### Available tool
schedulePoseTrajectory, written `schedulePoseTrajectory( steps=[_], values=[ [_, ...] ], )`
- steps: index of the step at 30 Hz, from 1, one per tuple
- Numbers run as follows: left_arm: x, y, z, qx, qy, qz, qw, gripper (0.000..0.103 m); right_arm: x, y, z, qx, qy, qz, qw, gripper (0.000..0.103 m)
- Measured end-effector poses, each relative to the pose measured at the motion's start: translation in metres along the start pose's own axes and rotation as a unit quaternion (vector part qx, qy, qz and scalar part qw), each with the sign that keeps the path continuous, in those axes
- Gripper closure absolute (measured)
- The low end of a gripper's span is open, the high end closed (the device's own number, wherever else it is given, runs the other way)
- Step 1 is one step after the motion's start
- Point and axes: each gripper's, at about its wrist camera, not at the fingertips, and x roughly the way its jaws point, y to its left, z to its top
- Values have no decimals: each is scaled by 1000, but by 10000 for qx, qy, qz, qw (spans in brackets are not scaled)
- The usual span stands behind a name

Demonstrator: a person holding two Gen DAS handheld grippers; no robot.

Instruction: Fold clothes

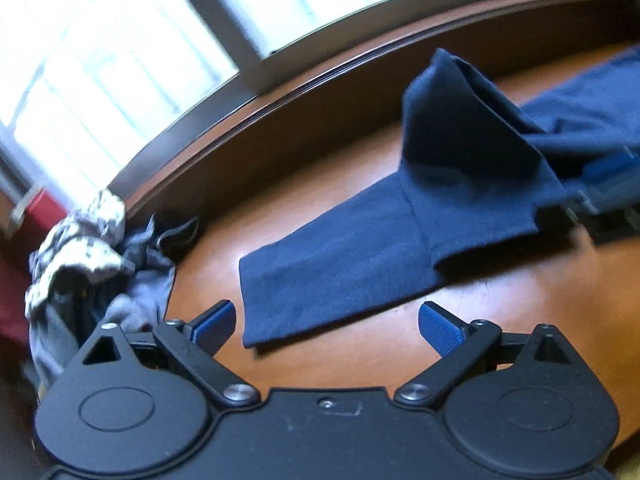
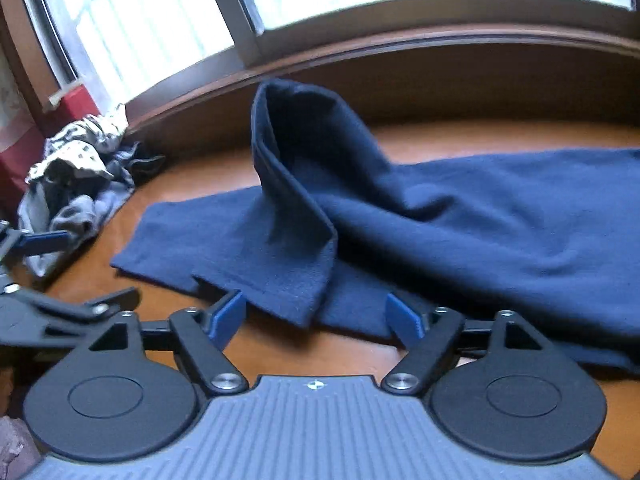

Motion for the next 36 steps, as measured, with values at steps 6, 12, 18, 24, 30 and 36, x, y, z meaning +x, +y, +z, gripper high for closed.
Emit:
schedulePoseTrajectory(
  steps=[6, 12, 18, 24, 30, 36],
  values=[
    [5, 13, -8, 1030, -1064, -958, 9843, 5, 15, 23, 8, 168, -19, -262, 9995, 84],
    [23, 45, -12, 1616, -1944, -1918, 9483, 5, -2, 66, 29, 798, -541, -21, 9953, 89],
    [43, 60, -10, 1788, -2515, -2118, 9273, 6, -1, 124, 69, 851, -1019, 484, 9900, 89],
    [73, 92, 0, 1476, -2128, -2609, 9300, 92, 25, 168, 95, 345, -982, 323, 9940, 74],
    [99, 121, 7, 615, -1604, -2998, 9384, 95, 10, 155, 74, 890, -1526, -434, 9833, 36],
    [104, 100, 16, 826, -1656, -2939, 9377, 92, -10, 103, 15, 2255, -1464, -1350, 9537, 27]
  ],
)
